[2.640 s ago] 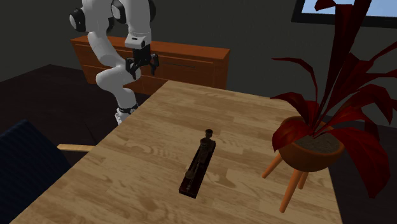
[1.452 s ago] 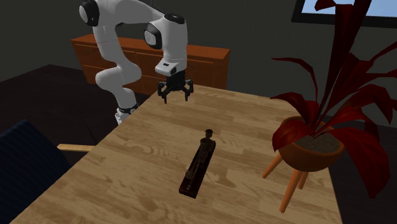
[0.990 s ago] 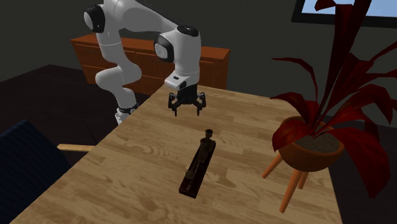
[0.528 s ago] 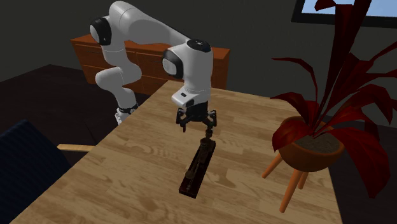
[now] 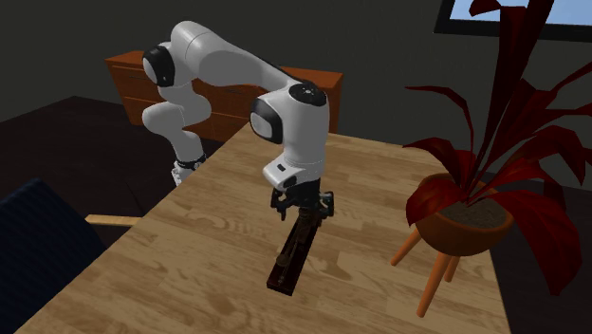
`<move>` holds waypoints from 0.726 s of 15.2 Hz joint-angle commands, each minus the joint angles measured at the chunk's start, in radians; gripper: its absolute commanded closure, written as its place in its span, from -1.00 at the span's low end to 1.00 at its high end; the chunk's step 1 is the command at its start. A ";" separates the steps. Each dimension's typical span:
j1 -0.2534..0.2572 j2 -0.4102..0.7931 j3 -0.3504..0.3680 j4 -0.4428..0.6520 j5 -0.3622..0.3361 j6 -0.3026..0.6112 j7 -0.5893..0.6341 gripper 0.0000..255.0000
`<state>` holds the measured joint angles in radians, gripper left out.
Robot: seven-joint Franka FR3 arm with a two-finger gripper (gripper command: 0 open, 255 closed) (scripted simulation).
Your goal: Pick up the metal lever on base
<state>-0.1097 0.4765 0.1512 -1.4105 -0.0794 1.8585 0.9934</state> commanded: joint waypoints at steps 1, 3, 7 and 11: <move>-0.001 0.003 -0.001 -0.021 -0.001 0.024 0.002 -1.00; -0.001 0.008 -0.001 -0.040 -0.002 0.049 0.003 -1.00; -0.001 0.012 -0.002 -0.042 -0.002 0.054 0.003 1.00; -0.001 0.012 -0.002 -0.042 -0.002 0.054 0.003 1.00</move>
<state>-0.1106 0.4880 0.1493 -1.4515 -0.0819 1.9123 0.9968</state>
